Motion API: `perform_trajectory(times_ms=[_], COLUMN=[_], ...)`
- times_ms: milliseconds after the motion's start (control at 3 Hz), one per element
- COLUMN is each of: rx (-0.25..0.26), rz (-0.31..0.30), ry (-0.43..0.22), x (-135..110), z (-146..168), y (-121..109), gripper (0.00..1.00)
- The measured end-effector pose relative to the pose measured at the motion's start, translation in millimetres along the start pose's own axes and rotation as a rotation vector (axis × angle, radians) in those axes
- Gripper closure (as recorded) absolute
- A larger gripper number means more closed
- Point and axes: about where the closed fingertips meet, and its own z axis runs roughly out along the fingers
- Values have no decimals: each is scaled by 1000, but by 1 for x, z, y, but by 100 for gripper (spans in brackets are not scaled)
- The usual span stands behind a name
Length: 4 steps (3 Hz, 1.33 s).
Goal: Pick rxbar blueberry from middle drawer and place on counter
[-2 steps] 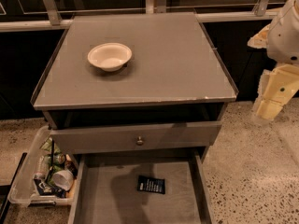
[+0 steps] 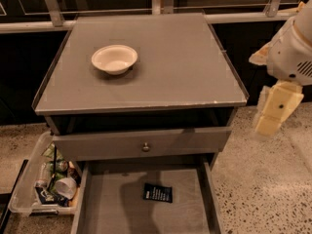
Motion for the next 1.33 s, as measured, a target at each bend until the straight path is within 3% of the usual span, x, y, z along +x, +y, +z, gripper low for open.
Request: perform_trajectory(times_ms=[333,667,1000,1333], rx=[-64,-99,-144,-146], rz=[-2,-63,-90,-89], ry=[-95,-216,-224,-222], x=[-8,-26,-21,-21], z=[38,77,101,102], y=[34,80,102,102], gripper=[0,0,0,0])
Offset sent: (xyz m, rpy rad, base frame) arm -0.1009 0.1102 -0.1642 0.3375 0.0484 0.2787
